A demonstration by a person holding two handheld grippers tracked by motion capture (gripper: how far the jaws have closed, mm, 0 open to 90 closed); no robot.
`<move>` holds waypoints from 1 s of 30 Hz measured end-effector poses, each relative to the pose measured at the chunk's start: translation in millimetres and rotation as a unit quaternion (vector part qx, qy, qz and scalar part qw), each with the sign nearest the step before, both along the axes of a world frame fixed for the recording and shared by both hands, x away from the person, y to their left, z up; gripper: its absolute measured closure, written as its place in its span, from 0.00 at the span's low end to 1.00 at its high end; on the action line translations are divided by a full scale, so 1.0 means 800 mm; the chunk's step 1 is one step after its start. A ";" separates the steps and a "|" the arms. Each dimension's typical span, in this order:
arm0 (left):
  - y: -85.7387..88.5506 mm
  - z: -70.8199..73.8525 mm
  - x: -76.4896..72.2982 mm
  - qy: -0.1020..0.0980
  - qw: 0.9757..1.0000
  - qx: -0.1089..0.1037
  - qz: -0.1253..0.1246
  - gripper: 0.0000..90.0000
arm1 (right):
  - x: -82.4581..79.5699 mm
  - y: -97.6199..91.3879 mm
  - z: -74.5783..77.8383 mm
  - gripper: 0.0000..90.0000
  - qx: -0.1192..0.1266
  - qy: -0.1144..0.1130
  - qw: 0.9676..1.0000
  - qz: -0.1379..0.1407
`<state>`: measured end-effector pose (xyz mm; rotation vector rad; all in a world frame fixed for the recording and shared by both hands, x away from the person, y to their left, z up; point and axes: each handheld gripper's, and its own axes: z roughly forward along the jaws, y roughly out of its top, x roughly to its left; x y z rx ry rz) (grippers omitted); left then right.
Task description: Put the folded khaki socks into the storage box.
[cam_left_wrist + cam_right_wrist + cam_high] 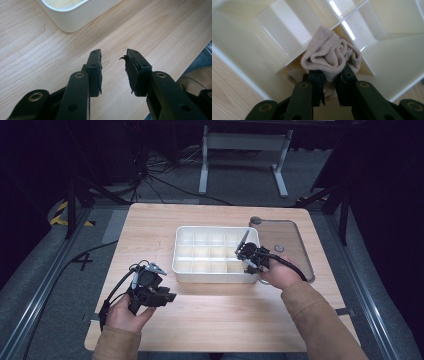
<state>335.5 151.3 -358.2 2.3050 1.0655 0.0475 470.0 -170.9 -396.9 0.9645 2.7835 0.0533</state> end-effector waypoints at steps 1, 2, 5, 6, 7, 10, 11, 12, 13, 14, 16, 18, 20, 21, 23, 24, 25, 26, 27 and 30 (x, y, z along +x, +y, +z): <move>0.000 0.000 0.000 0.001 1.000 -0.001 0.000 0.73 | 0.001 0.000 -0.001 0.85 0.001 0.003 1.000 -0.002; 0.000 0.000 0.000 0.001 1.000 -0.001 0.000 0.73 | 0.002 -0.001 -0.003 0.85 0.003 0.004 1.000 -0.004; 0.000 0.001 -0.001 -0.001 1.000 -0.002 -0.001 0.73 | 0.005 -0.003 -0.005 0.85 0.009 0.009 1.000 -0.012; -0.001 0.001 -0.001 -0.002 1.000 -0.001 -0.001 0.73 | 0.006 -0.003 -0.005 0.85 0.009 0.011 1.000 -0.013; -0.001 0.002 -0.001 -0.002 1.000 -0.001 -0.001 0.73 | 0.005 -0.005 -0.004 0.84 0.015 0.012 1.000 -0.015; -0.001 0.002 -0.002 -0.002 1.000 0.000 -0.002 0.73 | 0.005 -0.008 -0.002 0.82 0.025 0.012 0.999 -0.018; -0.001 0.002 -0.002 -0.002 1.000 -0.001 -0.002 0.73 | 0.005 -0.010 0.000 0.81 0.029 0.013 0.999 -0.020; -0.002 0.002 -0.001 -0.004 1.000 0.000 -0.004 0.73 | 0.004 -0.012 0.003 0.79 0.033 0.013 0.999 -0.018; -0.002 0.002 -0.001 -0.005 1.000 0.000 -0.004 0.72 | 0.004 -0.013 0.006 0.76 0.035 0.012 0.999 -0.020; -0.002 0.003 -0.002 -0.006 1.000 0.001 -0.006 0.72 | 0.003 -0.014 0.009 0.74 0.037 0.014 0.999 -0.021; -0.003 0.003 -0.002 -0.006 1.000 0.001 -0.006 0.72 | 0.002 -0.014 0.019 0.72 0.043 0.010 0.999 -0.021; -0.003 0.003 -0.002 -0.006 1.000 0.001 -0.006 0.72 | 0.001 -0.014 0.032 0.72 0.057 0.003 0.998 -0.018; -0.003 0.002 -0.002 -0.005 1.000 0.002 -0.005 0.72 | -0.001 -0.012 0.039 0.73 0.066 -0.001 0.998 -0.011; -0.004 0.002 -0.002 -0.004 1.000 0.001 -0.005 0.72 | -0.001 -0.010 0.041 0.76 0.069 -0.004 0.998 -0.010; -0.004 0.001 -0.002 -0.003 1.000 0.003 -0.005 0.72 | -0.002 -0.007 0.044 0.82 0.068 -0.011 0.998 -0.008; -0.004 0.001 -0.001 -0.002 1.000 0.003 -0.006 0.72 | -0.001 -0.006 0.043 0.85 0.068 -0.015 0.998 -0.008; -0.004 0.001 -0.001 -0.001 1.000 0.003 -0.006 0.72 | -0.001 -0.004 0.042 0.86 0.062 -0.016 0.998 -0.012; -0.004 0.001 -0.001 -0.001 1.000 0.003 -0.006 0.72 | -0.001 -0.004 0.042 0.86 0.062 -0.016 0.998 -0.012; -0.004 0.000 -0.001 -0.002 1.000 0.003 -0.006 0.72 | 0.001 -0.003 0.038 0.88 0.062 -0.017 0.998 -0.009; -0.004 0.000 -0.001 -0.001 1.000 0.002 -0.005 0.72 | 0.002 -0.002 0.029 0.91 0.061 -0.006 0.998 -0.010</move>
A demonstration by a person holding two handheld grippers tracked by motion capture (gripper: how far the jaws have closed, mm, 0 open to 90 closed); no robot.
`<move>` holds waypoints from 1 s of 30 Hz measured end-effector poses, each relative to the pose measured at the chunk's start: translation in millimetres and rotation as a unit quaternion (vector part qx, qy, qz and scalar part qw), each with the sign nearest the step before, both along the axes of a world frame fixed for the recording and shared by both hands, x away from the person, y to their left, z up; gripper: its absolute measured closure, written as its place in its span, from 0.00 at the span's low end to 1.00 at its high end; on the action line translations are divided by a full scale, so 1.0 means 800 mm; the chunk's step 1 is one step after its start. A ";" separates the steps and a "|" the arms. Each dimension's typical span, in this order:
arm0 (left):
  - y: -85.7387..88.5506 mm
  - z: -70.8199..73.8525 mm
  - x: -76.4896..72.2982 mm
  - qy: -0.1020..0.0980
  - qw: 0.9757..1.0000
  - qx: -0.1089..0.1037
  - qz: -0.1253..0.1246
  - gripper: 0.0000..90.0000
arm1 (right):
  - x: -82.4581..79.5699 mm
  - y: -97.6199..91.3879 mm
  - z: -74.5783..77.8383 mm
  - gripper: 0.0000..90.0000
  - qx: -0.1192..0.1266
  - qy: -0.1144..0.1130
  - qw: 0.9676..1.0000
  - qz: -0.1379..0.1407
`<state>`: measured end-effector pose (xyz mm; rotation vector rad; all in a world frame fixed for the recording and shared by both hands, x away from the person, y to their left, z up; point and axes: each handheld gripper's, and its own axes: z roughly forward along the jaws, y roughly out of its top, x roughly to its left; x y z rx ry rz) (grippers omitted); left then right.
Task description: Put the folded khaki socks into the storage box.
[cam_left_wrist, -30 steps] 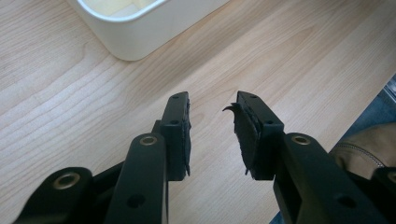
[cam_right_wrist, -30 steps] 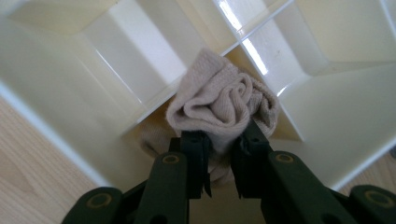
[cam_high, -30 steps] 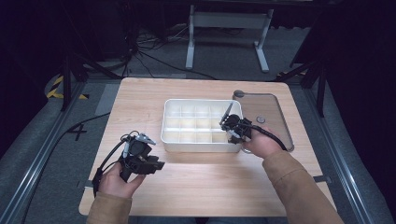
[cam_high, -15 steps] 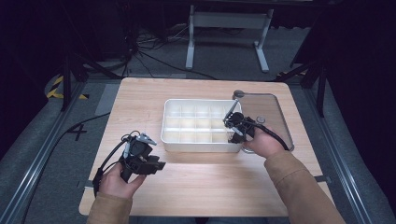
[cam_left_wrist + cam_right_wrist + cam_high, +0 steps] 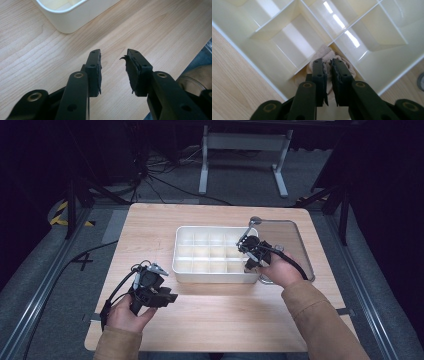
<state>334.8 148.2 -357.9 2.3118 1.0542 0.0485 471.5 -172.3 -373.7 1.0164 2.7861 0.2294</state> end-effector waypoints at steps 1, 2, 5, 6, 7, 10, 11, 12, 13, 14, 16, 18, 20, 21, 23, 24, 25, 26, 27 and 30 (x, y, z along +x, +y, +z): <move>0.000 0.000 0.000 0.000 1.000 0.000 0.000 0.72 | 0.000 0.001 -0.003 0.92 -0.003 0.005 1.000 0.000; 0.000 0.000 0.000 0.000 1.000 0.000 -0.001 0.72 | -0.001 0.002 -0.006 0.92 -0.009 0.008 1.000 0.001; 0.000 0.000 0.000 0.000 1.000 0.001 -0.002 0.72 | -0.002 0.003 -0.016 0.92 -0.020 0.009 1.000 0.010; 0.000 0.001 -0.001 -0.001 1.000 0.001 -0.002 0.72 | -0.003 0.003 -0.021 0.93 -0.019 0.007 1.000 0.011; 0.000 0.001 -0.001 -0.001 1.000 0.000 -0.001 0.72 | -0.005 0.003 -0.025 0.93 -0.018 0.001 1.000 0.010; 0.001 0.000 0.000 -0.001 1.000 0.000 0.000 0.72 | -0.007 0.007 -0.030 0.93 -0.025 -0.011 1.000 0.004; 0.000 0.000 0.000 -0.001 1.000 0.000 -0.001 0.72 | -0.007 0.006 -0.030 0.92 -0.023 -0.010 1.000 0.004; 0.000 0.001 -0.001 -0.001 1.000 0.000 -0.001 0.72 | -0.007 0.005 -0.030 0.92 -0.021 -0.010 1.000 0.005; 0.000 0.001 -0.001 -0.001 1.000 -0.001 -0.003 0.72 | -0.007 0.004 -0.029 0.92 -0.018 -0.009 1.000 0.006; 0.001 0.002 -0.001 -0.002 1.000 0.000 -0.004 0.72 | -0.006 0.002 -0.029 0.92 -0.014 -0.008 1.000 0.006; 0.001 0.001 0.000 0.000 1.000 -0.002 -0.002 0.72 | -0.005 -0.001 -0.027 0.90 -0.004 -0.004 1.000 0.002; 0.002 0.001 0.001 0.000 1.000 0.000 -0.002 0.72 | -0.005 -0.004 -0.024 0.88 0.006 0.000 1.000 -0.005; 0.002 0.001 0.002 0.001 1.000 -0.001 -0.003 0.72 | -0.004 -0.007 -0.020 0.85 0.012 0.004 1.000 -0.007; 0.002 0.001 0.002 0.001 1.000 -0.002 -0.003 0.72 | -0.004 -0.010 -0.017 0.83 0.022 0.005 1.000 -0.011; 0.002 0.000 0.002 0.001 1.000 -0.004 0.000 0.72 | -0.005 -0.014 -0.013 0.81 0.029 0.005 0.999 -0.016; 0.003 0.000 0.002 0.001 1.000 -0.005 0.001 0.72 | -0.005 -0.015 -0.011 0.81 0.031 0.005 0.999 -0.016; 0.003 0.000 0.002 0.001 1.000 -0.006 0.001 0.72 | -0.006 -0.019 -0.008 0.80 0.036 0.000 0.999 -0.015; 0.003 0.000 0.002 0.002 1.000 -0.006 0.000 0.72 | -0.006 -0.021 -0.006 0.80 0.041 0.000 0.999 -0.019; 0.003 0.000 0.002 0.002 1.000 -0.007 0.000 0.72 | -0.007 -0.024 -0.004 0.80 0.047 -0.001 0.999 -0.021; 0.003 0.001 0.002 0.000 1.000 -0.007 -0.001 0.72 | -0.010 -0.032 0.005 0.79 0.063 -0.009 0.998 -0.022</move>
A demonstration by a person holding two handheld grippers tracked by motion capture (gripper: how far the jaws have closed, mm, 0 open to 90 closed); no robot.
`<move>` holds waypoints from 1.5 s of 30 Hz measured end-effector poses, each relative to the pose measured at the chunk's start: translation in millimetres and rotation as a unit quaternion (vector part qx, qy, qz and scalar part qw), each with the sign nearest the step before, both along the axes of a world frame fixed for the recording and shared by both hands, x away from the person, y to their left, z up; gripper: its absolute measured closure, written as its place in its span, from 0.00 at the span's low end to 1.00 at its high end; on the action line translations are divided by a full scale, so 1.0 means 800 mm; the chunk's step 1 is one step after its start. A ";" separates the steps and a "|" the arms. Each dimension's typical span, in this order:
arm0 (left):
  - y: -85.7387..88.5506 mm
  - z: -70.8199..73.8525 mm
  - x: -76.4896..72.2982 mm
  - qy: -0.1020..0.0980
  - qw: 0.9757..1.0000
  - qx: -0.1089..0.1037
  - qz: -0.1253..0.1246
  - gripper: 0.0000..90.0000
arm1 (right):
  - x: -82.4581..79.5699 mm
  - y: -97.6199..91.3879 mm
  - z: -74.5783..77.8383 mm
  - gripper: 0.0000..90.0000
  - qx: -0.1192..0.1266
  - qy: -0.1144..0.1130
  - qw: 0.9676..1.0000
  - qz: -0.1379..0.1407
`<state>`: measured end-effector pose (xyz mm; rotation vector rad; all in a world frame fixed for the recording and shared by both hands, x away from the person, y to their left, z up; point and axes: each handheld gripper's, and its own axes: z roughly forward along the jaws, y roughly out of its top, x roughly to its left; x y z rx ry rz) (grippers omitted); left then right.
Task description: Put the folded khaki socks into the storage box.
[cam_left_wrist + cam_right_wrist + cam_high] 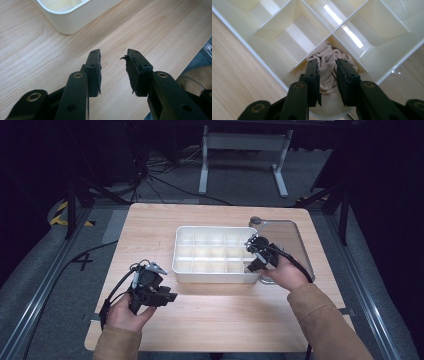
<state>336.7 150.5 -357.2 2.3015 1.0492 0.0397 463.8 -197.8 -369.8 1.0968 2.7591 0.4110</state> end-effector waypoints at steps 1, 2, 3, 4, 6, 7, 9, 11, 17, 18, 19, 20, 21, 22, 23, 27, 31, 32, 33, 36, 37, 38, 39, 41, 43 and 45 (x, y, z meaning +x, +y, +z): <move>0.000 0.000 0.000 0.000 1.000 0.000 0.000 0.72 | 0.000 -0.002 0.002 0.78 0.003 -0.001 1.000 0.001; 0.000 0.000 0.000 0.001 1.000 0.001 0.000 0.72 | -0.001 -0.005 0.004 0.78 0.008 -0.002 1.000 -0.001; 0.000 0.000 0.000 0.001 1.000 0.001 -0.001 0.71 | -0.002 -0.007 0.007 0.78 0.011 -0.004 1.000 -0.002; 0.000 0.000 0.000 0.001 1.000 0.000 -0.001 0.71 | -0.002 -0.009 0.010 0.77 0.014 -0.005 1.000 -0.001; 0.001 0.000 0.000 0.001 1.000 0.001 0.000 0.71 | -0.005 -0.014 0.016 0.76 0.025 -0.011 1.000 -0.001; 0.002 0.000 0.000 0.000 1.000 0.001 -0.001 0.71 | -0.006 -0.017 0.019 0.76 0.030 -0.014 0.999 -0.003; 0.002 0.000 0.000 0.000 1.000 0.001 0.001 0.71 | -0.008 -0.021 0.024 0.75 0.042 -0.015 0.999 -0.003; 0.003 0.000 -0.001 0.001 1.000 0.000 0.003 0.71 | -0.012 -0.024 0.029 0.74 0.047 -0.019 0.999 0.000; 0.005 0.001 -0.001 0.003 1.000 -0.001 0.002 0.71 | -0.021 -0.031 0.042 0.73 0.072 -0.026 0.997 0.005; 0.005 0.001 -0.001 0.003 1.000 -0.001 0.002 0.71 | -0.023 -0.033 0.045 0.73 0.075 -0.026 0.997 0.006; 0.004 0.001 -0.001 0.003 1.000 -0.001 0.001 0.71 | -0.024 -0.034 0.046 0.72 0.075 -0.029 0.997 0.007; 0.004 0.002 -0.001 0.003 1.000 -0.002 0.002 0.71 | -0.026 -0.035 0.048 0.71 0.078 -0.031 0.996 0.007; 0.004 0.002 -0.002 0.002 1.000 -0.002 0.001 0.71 | -0.028 -0.036 0.050 0.71 0.083 -0.030 0.996 0.009; 0.003 0.002 -0.002 -0.001 1.000 -0.003 0.001 0.71 | -0.030 -0.038 0.051 0.71 0.085 -0.032 0.996 0.012; 0.003 0.002 -0.003 0.001 1.000 -0.001 0.000 0.71 | -0.032 -0.038 0.052 0.70 0.088 -0.032 0.996 0.012; 0.002 0.003 -0.004 -0.002 1.000 0.000 -0.003 0.71 | -0.044 -0.043 0.058 0.69 0.103 -0.036 0.994 0.022; 0.001 0.004 -0.005 0.001 1.000 0.001 -0.005 0.71 | -0.057 -0.048 0.061 0.68 0.113 -0.041 0.992 0.037; 0.001 0.004 -0.006 0.002 1.000 0.000 -0.004 0.71 | -0.059 -0.048 0.062 0.68 0.115 -0.042 0.992 0.041; 0.000 0.004 -0.006 0.000 1.000 0.001 -0.005 0.71 | -0.064 -0.049 0.063 0.68 0.118 -0.044 0.991 0.047; -0.002 0.005 -0.007 0.001 1.000 0.003 -0.009 0.71 | -0.077 -0.050 0.064 0.67 0.127 -0.048 0.989 0.060; -0.002 0.005 -0.007 0.001 1.000 0.003 -0.009 0.70 | -0.077 -0.050 0.064 0.67 0.127 -0.048 0.989 0.060; -0.003 0.005 -0.007 0.001 1.000 0.003 -0.010 0.70 | -0.082 -0.050 0.063 0.66 0.128 -0.050 0.988 0.064; -0.003 0.005 -0.007 0.001 1.000 0.004 -0.013 0.70 | -0.085 -0.050 0.063 0.66 0.131 -0.050 0.988 0.067; -0.005 0.005 -0.008 0.001 1.000 0.005 -0.015 0.70 | -0.094 -0.050 0.062 0.65 0.135 -0.051 0.987 0.076; -0.005 0.005 -0.008 0.001 1.000 0.006 -0.017 0.70 | -0.101 -0.050 0.061 0.64 0.140 -0.054 0.985 0.085; -0.005 0.006 -0.009 0.002 1.000 0.006 -0.019 0.70 | -0.110 -0.049 0.060 0.64 0.146 -0.054 0.984 0.090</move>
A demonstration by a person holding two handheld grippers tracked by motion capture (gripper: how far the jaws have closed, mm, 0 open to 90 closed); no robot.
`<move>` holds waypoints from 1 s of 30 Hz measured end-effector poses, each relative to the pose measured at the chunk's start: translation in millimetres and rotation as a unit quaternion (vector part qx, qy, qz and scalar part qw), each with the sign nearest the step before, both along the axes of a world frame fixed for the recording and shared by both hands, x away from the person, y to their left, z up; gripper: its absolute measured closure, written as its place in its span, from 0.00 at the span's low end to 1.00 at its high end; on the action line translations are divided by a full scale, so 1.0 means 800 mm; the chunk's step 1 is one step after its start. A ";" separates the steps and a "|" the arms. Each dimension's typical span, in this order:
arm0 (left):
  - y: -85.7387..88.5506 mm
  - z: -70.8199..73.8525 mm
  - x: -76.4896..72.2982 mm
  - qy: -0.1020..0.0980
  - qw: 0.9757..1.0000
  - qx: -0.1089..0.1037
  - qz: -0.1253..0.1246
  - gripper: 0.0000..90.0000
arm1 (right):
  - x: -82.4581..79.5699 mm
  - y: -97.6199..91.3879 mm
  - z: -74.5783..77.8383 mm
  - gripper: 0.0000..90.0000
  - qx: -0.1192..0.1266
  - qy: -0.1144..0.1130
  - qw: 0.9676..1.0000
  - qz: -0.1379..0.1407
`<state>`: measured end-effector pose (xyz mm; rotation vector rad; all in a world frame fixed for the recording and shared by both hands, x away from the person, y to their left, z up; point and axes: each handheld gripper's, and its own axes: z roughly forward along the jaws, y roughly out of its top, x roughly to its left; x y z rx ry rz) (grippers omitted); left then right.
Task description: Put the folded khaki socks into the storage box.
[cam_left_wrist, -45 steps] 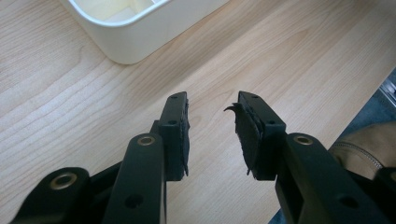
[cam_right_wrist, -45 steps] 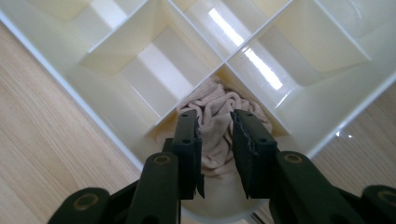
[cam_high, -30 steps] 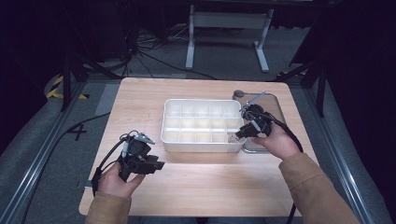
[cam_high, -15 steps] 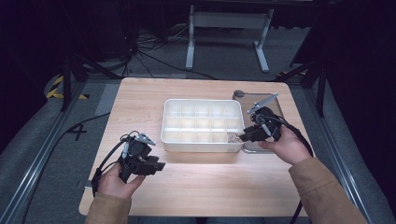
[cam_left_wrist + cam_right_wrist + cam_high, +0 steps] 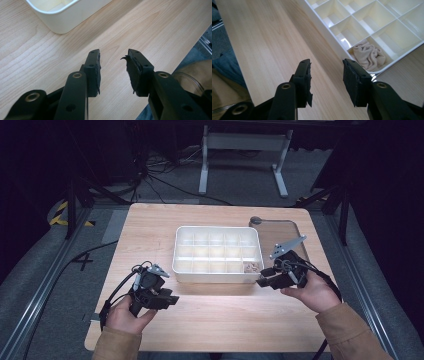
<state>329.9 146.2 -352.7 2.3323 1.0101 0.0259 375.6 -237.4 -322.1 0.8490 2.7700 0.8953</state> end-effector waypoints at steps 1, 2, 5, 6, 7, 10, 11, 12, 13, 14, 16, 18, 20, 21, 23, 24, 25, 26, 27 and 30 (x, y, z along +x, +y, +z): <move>0.000 0.000 0.000 0.000 1.000 -0.001 -0.001 0.70 | -0.004 0.000 -0.001 0.63 0.003 -0.002 1.000 0.002; 0.000 0.000 0.000 -0.001 1.000 0.000 -0.001 0.70 | -0.008 0.000 -0.001 0.63 0.006 -0.003 1.000 0.005; -0.001 0.001 -0.001 0.000 1.000 0.002 -0.003 0.70 | -0.021 0.001 -0.005 0.62 0.010 -0.002 1.000 0.015; -0.002 0.001 -0.001 0.001 1.000 0.001 -0.003 0.70 | -0.026 0.002 -0.007 0.61 0.011 -0.004 1.000 0.019; -0.002 0.000 -0.001 0.001 1.000 0.002 -0.003 0.70 | -0.030 0.002 -0.009 0.61 0.014 -0.004 1.000 0.020; -0.001 -0.002 0.000 0.002 1.000 0.004 -0.001 0.70 | -0.039 0.001 -0.016 0.58 0.019 -0.003 1.000 0.024; -0.001 -0.003 0.000 0.002 1.000 0.005 -0.001 0.70 | -0.041 0.001 -0.019 0.58 0.021 -0.002 1.000 0.023; -0.001 -0.003 0.000 0.004 1.000 0.005 -0.001 0.70 | -0.043 0.000 -0.023 0.57 0.023 0.003 0.999 0.023; -0.001 -0.003 0.000 0.004 1.000 0.005 -0.001 0.70 | -0.043 0.000 -0.023 0.57 0.023 0.003 0.999 0.023; -0.001 -0.003 0.000 0.004 1.000 0.005 -0.001 0.70 | -0.047 0.000 -0.032 0.57 0.028 0.010 0.999 0.025; -0.001 -0.003 0.000 0.003 1.000 0.007 -0.002 0.69 | -0.050 0.000 -0.040 0.56 0.033 0.011 0.999 0.025; -0.001 -0.005 0.000 0.004 1.000 0.006 -0.002 0.69 | -0.052 -0.001 -0.046 0.55 0.040 0.012 0.999 0.023; 0.000 -0.007 0.002 0.008 1.000 0.007 0.001 0.69 | -0.053 -0.001 -0.050 0.55 0.040 0.011 0.999 0.021; 0.001 -0.008 0.002 0.010 1.000 0.008 0.002 0.69 | -0.054 -0.001 -0.053 0.54 0.041 0.009 0.999 0.020; 0.002 -0.010 0.003 0.012 1.000 0.009 0.002 0.69 | -0.056 -0.001 -0.060 0.54 0.045 0.010 0.999 0.020; 0.002 -0.010 0.003 0.012 1.000 0.009 0.003 0.69 | -0.056 0.000 -0.064 0.53 0.045 0.012 0.999 0.018; 0.002 -0.010 0.003 0.012 1.000 0.010 0.001 0.69 | -0.056 0.000 -0.069 0.52 0.047 0.016 0.999 0.014; 0.001 -0.010 0.003 0.012 1.000 0.010 0.001 0.69 | -0.056 0.000 -0.069 0.52 0.047 0.016 0.999 0.014; 0.000 -0.010 0.003 0.011 1.000 0.012 0.000 0.69 | -0.056 -0.001 -0.072 0.52 0.048 0.019 0.999 0.012; -0.001 -0.011 0.002 0.012 1.000 0.018 -0.004 0.68 | -0.059 -0.002 -0.085 0.52 0.047 0.013 0.999 0.010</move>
